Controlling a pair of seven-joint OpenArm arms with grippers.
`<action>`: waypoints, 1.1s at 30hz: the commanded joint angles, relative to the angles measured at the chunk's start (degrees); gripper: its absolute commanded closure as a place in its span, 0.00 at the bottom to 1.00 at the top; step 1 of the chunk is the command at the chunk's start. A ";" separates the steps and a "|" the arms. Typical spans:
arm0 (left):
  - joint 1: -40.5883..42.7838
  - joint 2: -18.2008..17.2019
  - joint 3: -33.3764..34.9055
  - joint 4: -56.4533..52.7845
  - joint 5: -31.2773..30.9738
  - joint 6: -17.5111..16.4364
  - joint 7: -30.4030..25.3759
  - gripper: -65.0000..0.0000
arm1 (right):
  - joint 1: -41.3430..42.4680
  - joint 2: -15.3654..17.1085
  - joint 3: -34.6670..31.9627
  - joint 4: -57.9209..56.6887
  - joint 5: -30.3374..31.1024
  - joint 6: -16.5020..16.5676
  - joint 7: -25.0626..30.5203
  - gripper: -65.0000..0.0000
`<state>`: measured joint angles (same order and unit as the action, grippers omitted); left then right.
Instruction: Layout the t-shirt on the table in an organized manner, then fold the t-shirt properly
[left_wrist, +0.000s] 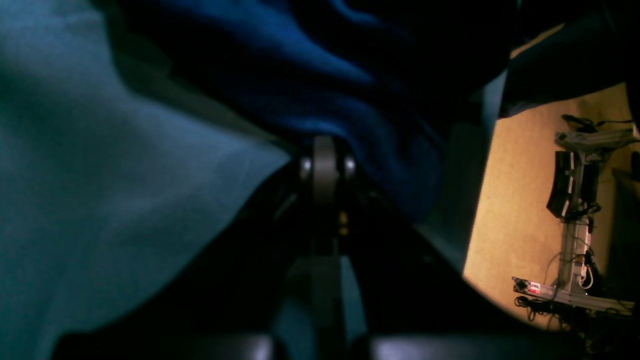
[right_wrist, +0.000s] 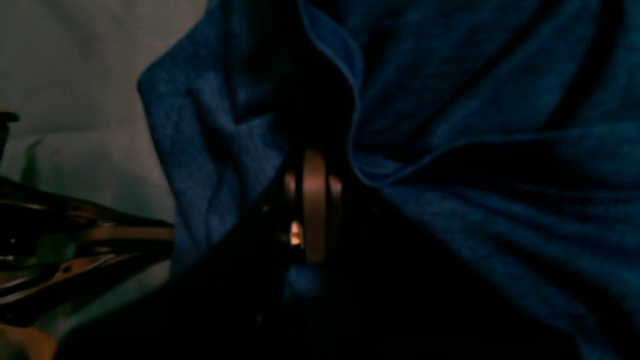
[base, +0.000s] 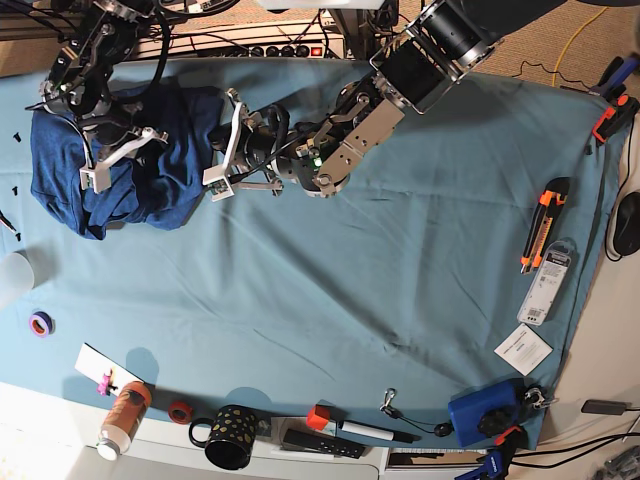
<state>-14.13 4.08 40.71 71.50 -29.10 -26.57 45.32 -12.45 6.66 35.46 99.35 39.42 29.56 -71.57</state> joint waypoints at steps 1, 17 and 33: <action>-0.94 0.50 -0.11 0.85 -0.02 -0.22 -0.31 1.00 | 0.09 0.55 0.79 0.74 1.75 0.39 -0.07 1.00; -0.98 0.52 -3.23 0.87 2.43 -3.41 -8.28 1.00 | 6.16 0.68 14.97 0.76 22.75 10.44 4.39 1.00; -4.87 -6.62 -39.45 7.82 5.60 -3.28 -13.42 1.00 | 13.18 8.70 28.04 0.76 22.47 10.44 6.43 1.00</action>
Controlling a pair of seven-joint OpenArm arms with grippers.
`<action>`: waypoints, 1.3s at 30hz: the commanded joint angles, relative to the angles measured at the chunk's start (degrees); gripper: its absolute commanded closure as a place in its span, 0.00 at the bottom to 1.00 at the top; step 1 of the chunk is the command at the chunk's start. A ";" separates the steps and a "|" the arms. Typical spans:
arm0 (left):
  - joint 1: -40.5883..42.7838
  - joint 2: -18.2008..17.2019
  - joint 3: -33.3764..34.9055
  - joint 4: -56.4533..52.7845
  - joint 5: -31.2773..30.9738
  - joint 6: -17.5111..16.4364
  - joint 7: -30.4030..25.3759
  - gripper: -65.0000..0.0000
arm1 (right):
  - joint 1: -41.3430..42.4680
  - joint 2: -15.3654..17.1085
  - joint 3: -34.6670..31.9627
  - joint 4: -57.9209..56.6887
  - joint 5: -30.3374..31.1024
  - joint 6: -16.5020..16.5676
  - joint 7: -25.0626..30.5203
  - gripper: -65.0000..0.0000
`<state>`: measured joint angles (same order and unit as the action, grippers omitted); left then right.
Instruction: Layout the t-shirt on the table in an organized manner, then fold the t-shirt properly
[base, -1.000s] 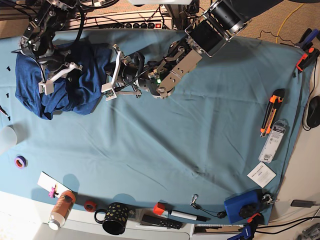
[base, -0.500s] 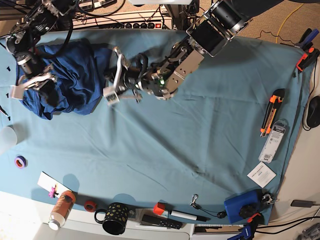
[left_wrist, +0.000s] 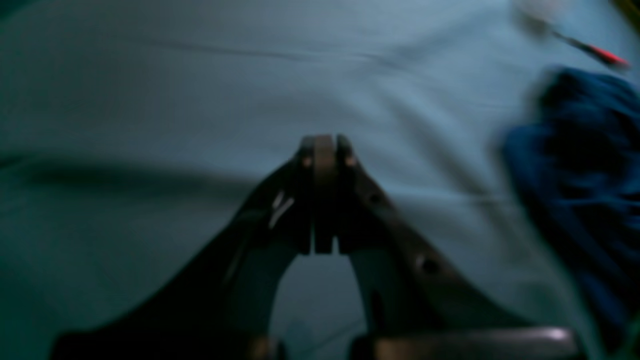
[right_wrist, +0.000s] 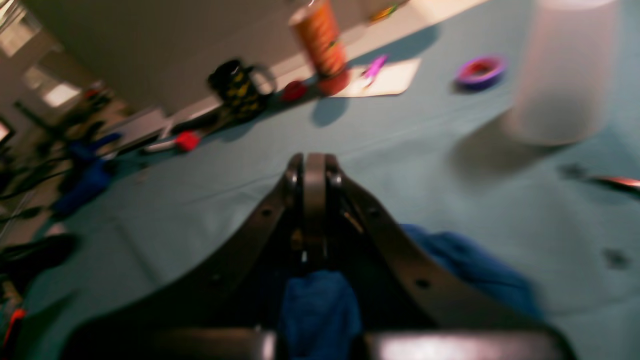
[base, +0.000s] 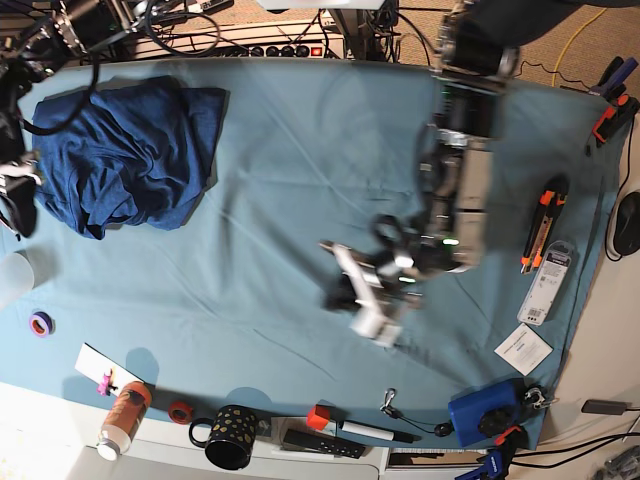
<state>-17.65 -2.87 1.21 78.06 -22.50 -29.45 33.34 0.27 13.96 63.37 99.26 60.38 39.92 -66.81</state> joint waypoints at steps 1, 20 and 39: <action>-0.79 -1.31 -1.29 2.54 -1.03 -0.39 -1.44 1.00 | 0.26 2.16 1.38 0.85 1.53 0.08 1.62 1.00; 32.96 -14.43 -26.73 42.12 -11.19 -6.49 -0.79 1.00 | -13.73 5.88 8.24 6.16 6.88 0.08 -3.19 1.00; 67.06 -14.43 -50.56 43.28 -60.87 -10.55 36.04 1.00 | -46.10 5.57 8.24 6.16 24.28 0.08 -13.19 1.00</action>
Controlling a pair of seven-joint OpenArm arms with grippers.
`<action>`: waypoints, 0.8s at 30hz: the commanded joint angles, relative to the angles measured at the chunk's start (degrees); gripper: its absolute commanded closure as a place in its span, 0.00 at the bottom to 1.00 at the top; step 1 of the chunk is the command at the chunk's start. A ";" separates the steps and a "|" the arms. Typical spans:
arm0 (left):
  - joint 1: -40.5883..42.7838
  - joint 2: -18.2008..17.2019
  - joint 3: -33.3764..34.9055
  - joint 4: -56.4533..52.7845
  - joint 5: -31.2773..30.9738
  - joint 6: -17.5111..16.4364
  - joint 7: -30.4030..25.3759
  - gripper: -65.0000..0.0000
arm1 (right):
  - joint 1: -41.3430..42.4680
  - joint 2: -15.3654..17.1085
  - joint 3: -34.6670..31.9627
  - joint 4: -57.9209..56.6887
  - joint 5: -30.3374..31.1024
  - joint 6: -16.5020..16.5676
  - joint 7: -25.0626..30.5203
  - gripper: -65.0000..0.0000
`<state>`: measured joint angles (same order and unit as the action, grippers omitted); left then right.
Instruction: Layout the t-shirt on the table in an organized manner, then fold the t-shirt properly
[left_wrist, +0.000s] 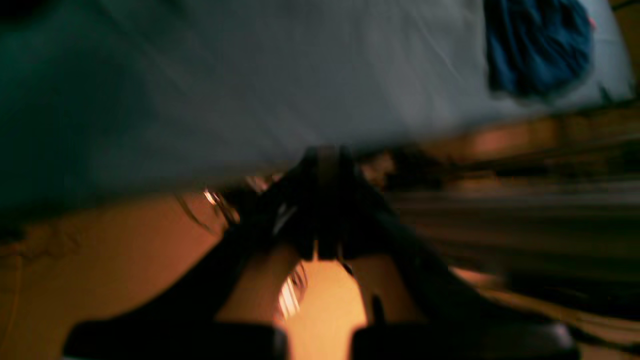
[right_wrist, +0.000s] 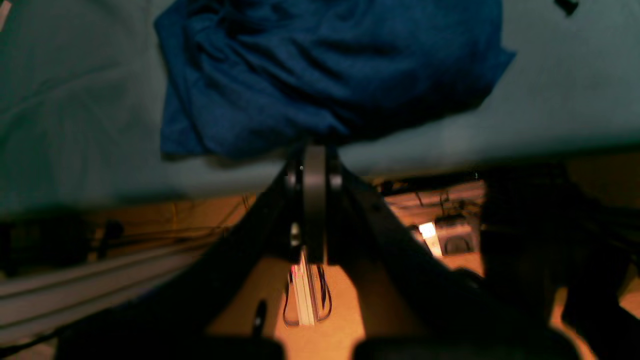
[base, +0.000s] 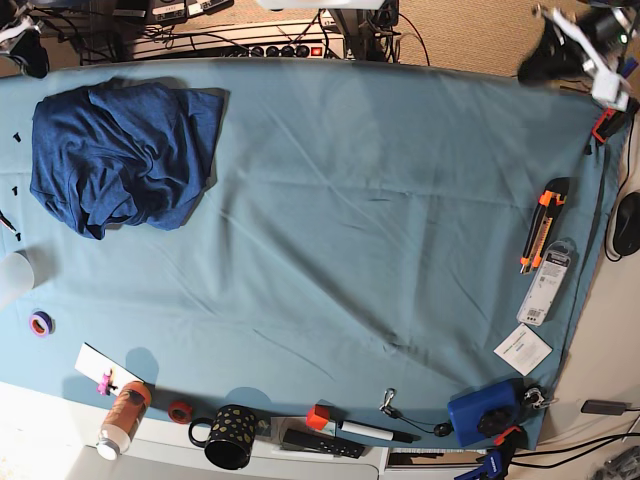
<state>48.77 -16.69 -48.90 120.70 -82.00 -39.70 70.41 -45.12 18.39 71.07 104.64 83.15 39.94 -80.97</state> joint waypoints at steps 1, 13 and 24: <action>2.27 -0.61 -0.35 0.46 -3.00 -0.30 1.14 1.00 | -1.88 1.14 0.52 0.79 1.51 0.06 0.97 1.00; 10.45 -2.69 0.35 -18.95 -3.00 -0.30 6.49 1.00 | -14.73 -1.70 -8.17 0.63 1.36 0.06 0.97 1.00; 3.28 -5.70 21.77 -46.05 -3.00 -0.30 1.09 1.00 | -14.88 -4.42 -45.72 0.61 -25.16 0.06 9.40 1.00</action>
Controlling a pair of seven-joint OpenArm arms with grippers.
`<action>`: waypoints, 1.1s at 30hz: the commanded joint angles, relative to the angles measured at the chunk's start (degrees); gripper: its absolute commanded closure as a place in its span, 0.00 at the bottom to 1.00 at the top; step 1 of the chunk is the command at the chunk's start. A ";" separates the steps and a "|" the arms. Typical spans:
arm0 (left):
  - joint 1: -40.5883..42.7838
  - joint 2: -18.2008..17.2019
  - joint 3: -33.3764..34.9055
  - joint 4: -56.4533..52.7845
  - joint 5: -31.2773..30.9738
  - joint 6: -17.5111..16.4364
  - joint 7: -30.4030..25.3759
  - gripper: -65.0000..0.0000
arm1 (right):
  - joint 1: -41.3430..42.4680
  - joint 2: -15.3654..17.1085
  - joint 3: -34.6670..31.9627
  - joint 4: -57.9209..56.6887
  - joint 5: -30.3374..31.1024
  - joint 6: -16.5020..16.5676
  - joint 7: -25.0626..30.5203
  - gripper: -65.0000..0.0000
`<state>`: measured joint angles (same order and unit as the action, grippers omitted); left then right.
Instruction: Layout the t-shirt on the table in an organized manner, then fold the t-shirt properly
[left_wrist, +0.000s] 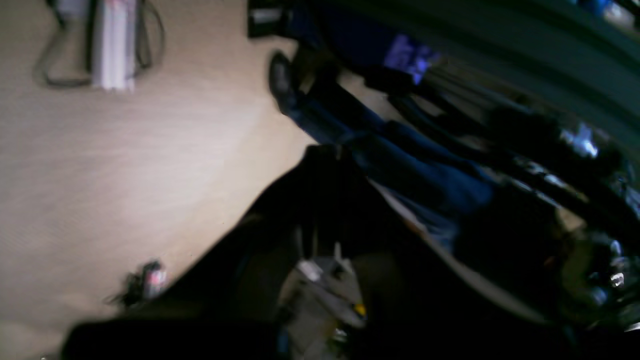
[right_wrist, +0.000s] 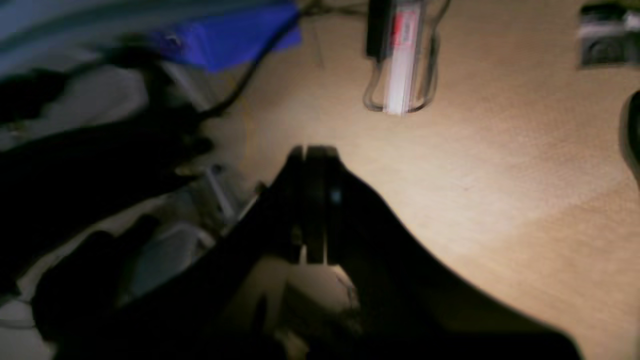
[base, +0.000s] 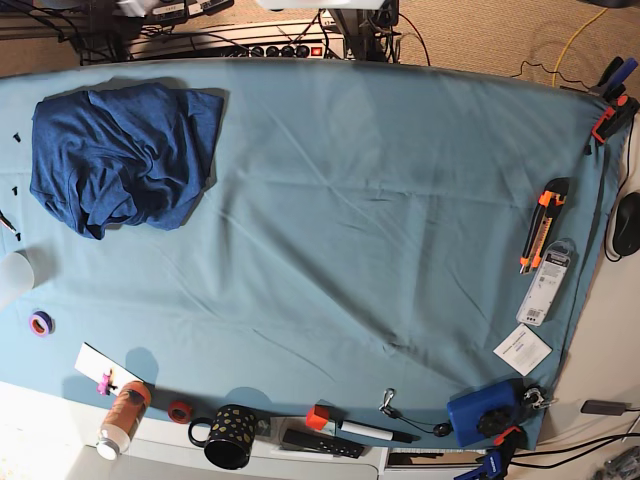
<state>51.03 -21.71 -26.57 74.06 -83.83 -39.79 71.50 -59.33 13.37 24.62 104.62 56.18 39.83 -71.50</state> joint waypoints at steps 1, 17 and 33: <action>-1.03 -0.66 1.75 -1.60 -1.17 -0.21 -2.93 1.00 | -0.07 0.63 -2.23 0.57 -3.26 0.17 2.56 1.00; -26.03 0.04 27.04 -23.45 53.05 6.05 -51.19 1.00 | 28.94 0.59 -19.80 -53.96 -38.10 -0.92 39.23 1.00; -33.79 12.44 31.43 -24.55 80.70 25.88 -56.08 1.00 | 52.22 -4.07 -19.76 -88.39 -37.31 -27.36 54.55 1.00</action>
<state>17.26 -8.93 4.89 49.06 -3.07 -13.63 15.79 -6.83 8.51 4.80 16.14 18.68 12.49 -16.71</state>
